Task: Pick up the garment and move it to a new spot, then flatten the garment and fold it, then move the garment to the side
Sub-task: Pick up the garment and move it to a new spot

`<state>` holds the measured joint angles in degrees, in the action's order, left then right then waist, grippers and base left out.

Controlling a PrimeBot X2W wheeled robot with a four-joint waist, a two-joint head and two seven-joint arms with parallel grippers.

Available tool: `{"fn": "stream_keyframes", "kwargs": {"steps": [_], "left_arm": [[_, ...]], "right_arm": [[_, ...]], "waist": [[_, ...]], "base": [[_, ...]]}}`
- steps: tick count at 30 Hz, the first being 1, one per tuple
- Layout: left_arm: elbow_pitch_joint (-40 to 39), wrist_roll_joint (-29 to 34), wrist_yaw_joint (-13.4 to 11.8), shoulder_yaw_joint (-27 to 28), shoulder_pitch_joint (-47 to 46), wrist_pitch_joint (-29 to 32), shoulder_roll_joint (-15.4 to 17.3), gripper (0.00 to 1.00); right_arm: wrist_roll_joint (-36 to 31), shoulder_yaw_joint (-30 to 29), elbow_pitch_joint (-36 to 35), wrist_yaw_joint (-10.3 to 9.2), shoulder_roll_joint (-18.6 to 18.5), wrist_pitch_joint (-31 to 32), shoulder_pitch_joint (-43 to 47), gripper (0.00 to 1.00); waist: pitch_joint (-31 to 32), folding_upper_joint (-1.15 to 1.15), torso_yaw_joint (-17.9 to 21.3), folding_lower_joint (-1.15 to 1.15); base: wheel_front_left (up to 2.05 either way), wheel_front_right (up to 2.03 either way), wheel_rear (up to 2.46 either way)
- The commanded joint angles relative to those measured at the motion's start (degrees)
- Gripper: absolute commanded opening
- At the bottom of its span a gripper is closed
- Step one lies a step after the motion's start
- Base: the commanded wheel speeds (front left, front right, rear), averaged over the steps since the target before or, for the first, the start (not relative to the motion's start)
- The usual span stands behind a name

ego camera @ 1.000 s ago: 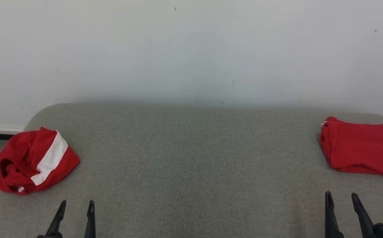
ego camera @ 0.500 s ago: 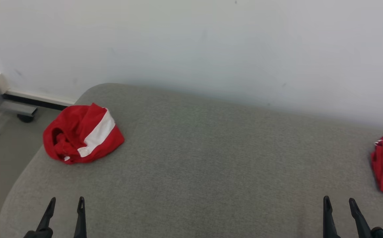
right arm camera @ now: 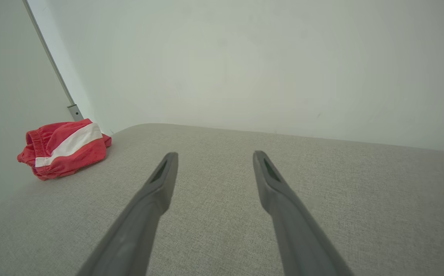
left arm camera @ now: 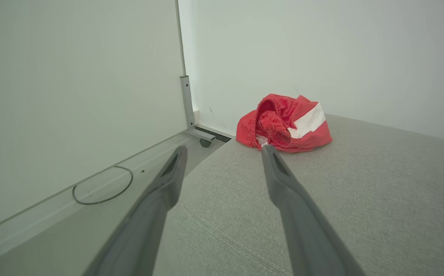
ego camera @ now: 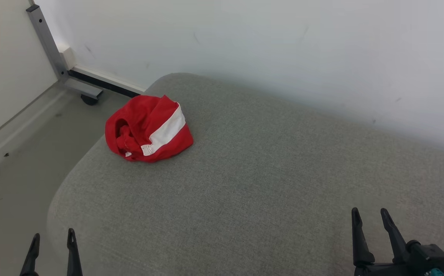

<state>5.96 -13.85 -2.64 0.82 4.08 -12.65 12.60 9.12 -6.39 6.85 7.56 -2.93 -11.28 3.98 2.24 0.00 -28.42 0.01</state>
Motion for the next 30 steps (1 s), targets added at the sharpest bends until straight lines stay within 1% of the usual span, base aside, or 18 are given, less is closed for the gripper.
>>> {"fn": "stream_keyframes", "kwargs": {"steps": [1, 8, 12, 15, 18, 22, 27, 28, 29, 30], "left_arm": [[-0.56, -0.41, -0.39, 0.27, 0.96, -0.38, -0.26, 1.00], [-1.34, -1.23, -1.24, 0.87, 1.94, -0.91, -0.34, 1.00], [-0.64, -1.37, -1.05, 0.68, 0.31, -0.26, 0.30, 1.00], [0.43, -1.50, -0.18, 0.10, -2.01, 0.67, 1.06, 1.00], [2.86, -1.93, 1.49, -0.64, -6.19, 1.71, 2.18, 1.00], [6.25, -2.70, 2.67, 0.03, -13.09, 2.34, 3.82, 1.00], [11.04, -5.39, 4.02, 2.03, -23.57, 2.18, 5.69, 1.00], [11.04, -5.39, 4.02, 2.03, -23.57, 2.18, 5.69, 1.00], [12.22, -6.11, 4.11, 2.65, -25.72, 2.25, 5.85, 1.00], [13.51, -5.93, 4.43, 2.90, -27.77, 2.45, 6.77, 1.00]], "right_arm": [[-0.43, 0.33, 0.48, -0.12, 0.04, -0.09, -0.79, 1.00], [-0.26, 1.31, 2.01, -0.12, -0.59, -0.27, -2.46, 1.00], [0.10, 0.93, 2.65, -0.12, -0.60, -0.64, -2.01, 1.00], [0.18, -0.25, 2.62, -0.12, -0.53, -1.05, -0.92, 1.00], [-0.08, -1.82, 1.89, -0.12, -0.45, -1.35, 0.46, 1.00], [-1.11, -2.06, -0.47, -0.11, -0.73, -0.25, -0.08, 1.00], [-2.09, -2.21, -4.26, -0.12, -2.23, 1.85, -2.15, 1.00], [-2.09, -2.21, -4.26, -0.12, -2.23, 1.85, -2.15, 1.00], [-2.25, -2.44, -5.02, -0.12, -2.51, 2.25, -2.57, 1.00], [-2.36, -2.53, -5.94, -0.12, -2.71, 2.60, -2.96, 1.00]], "waist": [[-1.59, 0.00, -1.41, -0.01], [-2.05, 0.00, -1.65, -0.01], [-1.81, 0.00, -1.46, -0.01], [-1.40, 0.00, -1.14, -0.01], [-1.05, 0.00, -0.67, -0.01], [-3.35, 0.00, 3.14, -0.01], [-8.53, 0.00, 9.35, -0.01], [-8.53, 0.00, 9.35, -0.01], [-9.61, 0.00, 10.45, -0.01], [-10.80, 0.00, 11.68, -0.01]], "base": [[0.00, 0.00, 0.00], [0.00, 0.00, 0.00], [0.00, 0.00, 0.00], [0.00, 0.00, 0.00], [0.00, 0.00, 0.00], [0.00, 0.00, 0.00], [0.00, 0.00, 0.00], [0.00, 0.00, 0.00], [0.00, 0.00, 0.00], [0.00, 0.00, 0.00]]}}
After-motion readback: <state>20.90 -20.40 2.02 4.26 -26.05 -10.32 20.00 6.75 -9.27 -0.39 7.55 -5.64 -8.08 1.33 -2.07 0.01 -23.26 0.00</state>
